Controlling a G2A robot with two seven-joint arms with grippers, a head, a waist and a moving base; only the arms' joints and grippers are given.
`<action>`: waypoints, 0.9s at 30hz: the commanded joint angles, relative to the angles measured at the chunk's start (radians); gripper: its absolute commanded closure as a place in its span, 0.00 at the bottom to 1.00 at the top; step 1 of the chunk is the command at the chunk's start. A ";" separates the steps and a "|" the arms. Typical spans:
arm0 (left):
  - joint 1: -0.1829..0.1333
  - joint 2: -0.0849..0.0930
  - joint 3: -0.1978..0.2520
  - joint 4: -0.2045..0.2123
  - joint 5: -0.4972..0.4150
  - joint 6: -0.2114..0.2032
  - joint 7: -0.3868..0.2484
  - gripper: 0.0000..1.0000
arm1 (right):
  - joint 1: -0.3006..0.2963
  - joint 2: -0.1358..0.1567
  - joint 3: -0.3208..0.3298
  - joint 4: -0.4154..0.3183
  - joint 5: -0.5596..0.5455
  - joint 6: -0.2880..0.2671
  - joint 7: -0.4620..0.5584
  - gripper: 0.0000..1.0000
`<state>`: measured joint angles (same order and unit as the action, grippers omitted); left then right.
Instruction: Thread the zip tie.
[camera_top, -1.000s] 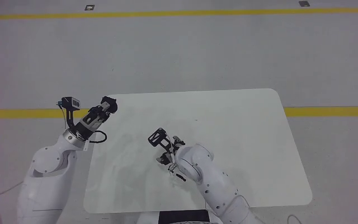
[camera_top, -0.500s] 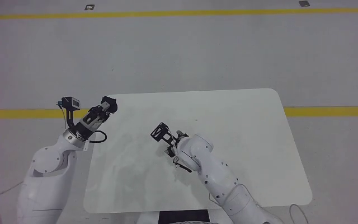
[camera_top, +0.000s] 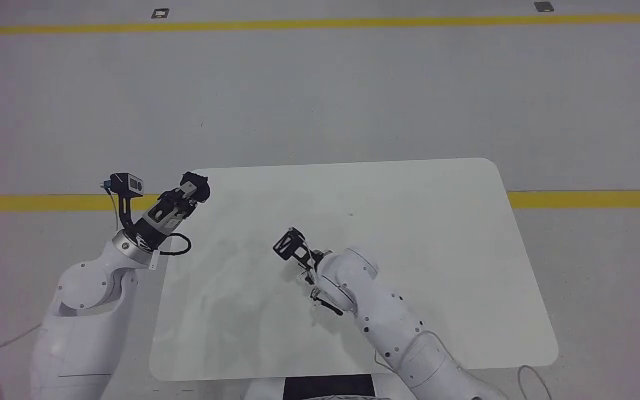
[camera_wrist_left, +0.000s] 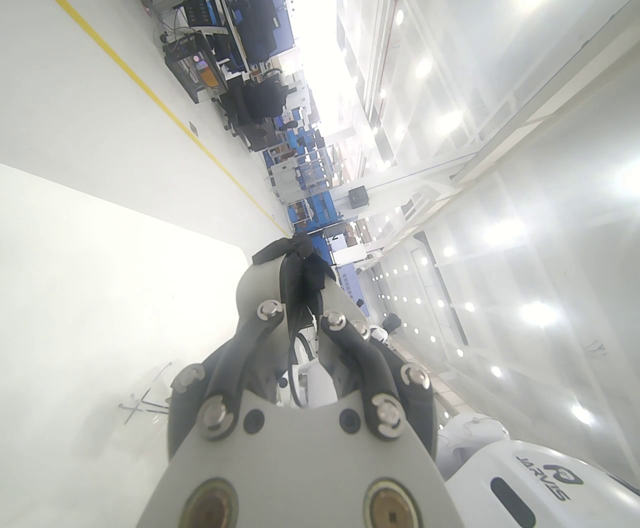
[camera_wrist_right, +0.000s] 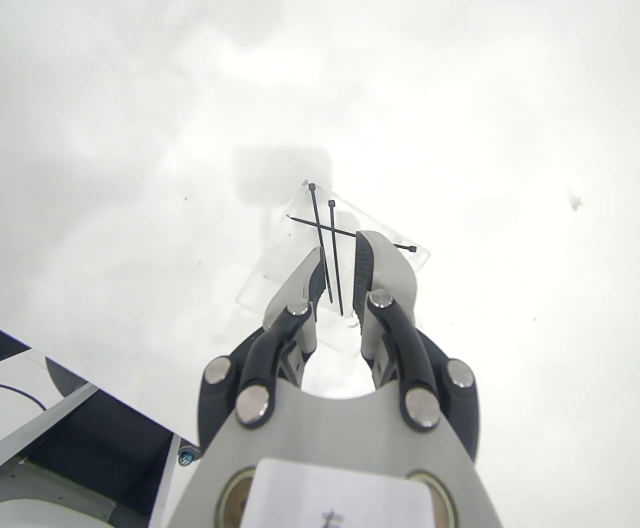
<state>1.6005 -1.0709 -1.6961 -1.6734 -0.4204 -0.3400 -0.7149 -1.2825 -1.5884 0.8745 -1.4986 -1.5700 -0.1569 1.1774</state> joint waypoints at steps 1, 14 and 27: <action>0.000 0.000 0.000 0.000 0.000 0.000 0.000 1.00 | 0.007 0.000 -0.005 0.017 0.000 0.011 -0.002 0.77; 0.000 0.000 0.000 0.000 0.000 0.000 0.000 1.00 | 0.063 -0.011 -0.059 0.113 0.000 0.066 0.017 0.80; 0.000 0.000 0.000 0.000 0.000 0.000 0.000 1.00 | 0.090 -0.017 -0.084 0.162 0.001 0.089 0.021 0.84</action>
<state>1.6005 -1.0709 -1.6961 -1.6734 -0.4204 -0.3400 -0.7149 -1.1939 -1.6053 0.7907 -1.3388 -1.5690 -0.0689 1.1984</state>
